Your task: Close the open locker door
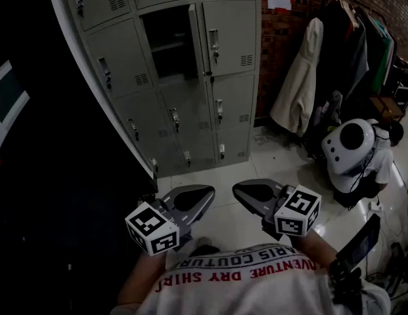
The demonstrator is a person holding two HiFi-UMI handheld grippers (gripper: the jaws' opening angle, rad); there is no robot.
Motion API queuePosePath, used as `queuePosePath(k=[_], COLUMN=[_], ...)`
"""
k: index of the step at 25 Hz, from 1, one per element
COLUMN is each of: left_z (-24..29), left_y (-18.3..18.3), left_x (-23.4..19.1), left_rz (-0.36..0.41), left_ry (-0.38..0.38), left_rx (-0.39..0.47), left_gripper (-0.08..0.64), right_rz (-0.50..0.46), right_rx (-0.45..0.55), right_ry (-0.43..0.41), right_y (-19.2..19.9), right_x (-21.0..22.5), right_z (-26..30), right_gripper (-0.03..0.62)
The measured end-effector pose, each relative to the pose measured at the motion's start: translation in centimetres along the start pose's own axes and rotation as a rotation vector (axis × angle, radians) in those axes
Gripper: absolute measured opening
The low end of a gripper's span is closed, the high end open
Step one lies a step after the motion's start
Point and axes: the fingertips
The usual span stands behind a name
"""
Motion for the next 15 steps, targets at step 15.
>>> queuePosePath(k=[15], left_z=[1.4], left_y=[1.9], left_x=[-15.6], left_rz=[-0.038], left_ry=[-0.031], left_rx=[0.024], left_gripper=[0.005], right_rz=[0.040], right_rx=[0.027], right_ry=[0.077], right_y=[-3.0], right_x=[11.3], right_z=[9.2], right_gripper=[-0.002])
Point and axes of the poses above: the fingertips, and each gripper's own axes: z forward along the fingers, x to its right, y out of its underside, and after that the axes turned 8 degrees about z, right-handed
